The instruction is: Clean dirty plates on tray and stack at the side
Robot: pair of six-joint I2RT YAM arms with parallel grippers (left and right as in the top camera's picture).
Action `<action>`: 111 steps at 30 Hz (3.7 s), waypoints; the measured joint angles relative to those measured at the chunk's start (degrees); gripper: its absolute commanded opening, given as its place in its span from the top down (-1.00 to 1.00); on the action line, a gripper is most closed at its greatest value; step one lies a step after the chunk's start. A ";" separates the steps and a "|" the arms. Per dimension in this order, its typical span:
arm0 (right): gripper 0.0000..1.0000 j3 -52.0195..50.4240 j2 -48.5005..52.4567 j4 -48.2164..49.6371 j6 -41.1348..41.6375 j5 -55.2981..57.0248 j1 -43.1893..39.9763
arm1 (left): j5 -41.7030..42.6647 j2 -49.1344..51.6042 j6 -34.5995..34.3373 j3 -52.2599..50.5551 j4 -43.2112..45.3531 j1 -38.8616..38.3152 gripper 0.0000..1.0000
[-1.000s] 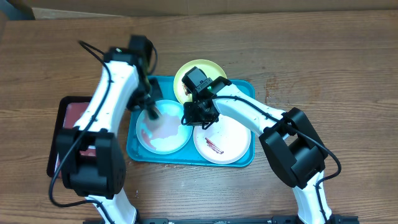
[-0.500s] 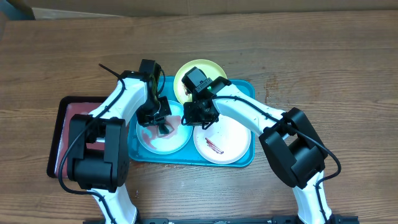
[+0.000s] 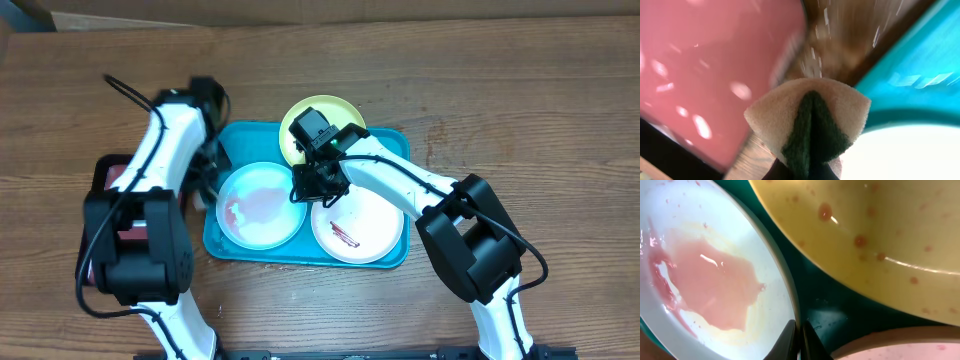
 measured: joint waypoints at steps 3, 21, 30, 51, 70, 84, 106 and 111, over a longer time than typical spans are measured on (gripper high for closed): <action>0.93 0.00 0.00 0.02 -1.53 0.90 0.42 | 0.35 -3.76 -0.07 5.22 -1.57 1.64 0.92; 0.93 11.28 -11.21 -3.52 -19.06 39.91 8.96 | 4.52 -22.47 -1.16 9.01 -9.86 24.92 0.92; 0.93 13.05 -11.43 -0.57 -38.49 57.11 15.52 | 6.12 -22.38 -1.16 6.78 -9.29 26.80 0.91; 0.93 13.05 -11.43 4.92 -49.72 69.96 21.29 | 6.51 -22.16 -1.16 6.67 -8.76 29.77 0.92; 0.93 13.11 -11.41 -7.54 -23.58 -25.49 -24.81 | 6.73 -22.16 -1.16 6.51 -8.76 29.77 0.92; 0.93 8.17 -11.41 -17.64 -20.76 -4.92 -51.82 | 6.95 -22.16 -1.16 6.51 -8.90 29.77 0.92; -0.36 -7.69 -11.41 -4.66 -18.25 6.29 -55.80 | 9.09 -22.16 -1.14 6.51 -8.33 29.77 0.92; -0.33 -7.72 -11.41 -0.44 -18.60 -3.72 -55.06 | 9.29 -22.16 -1.14 6.51 -8.33 29.77 0.91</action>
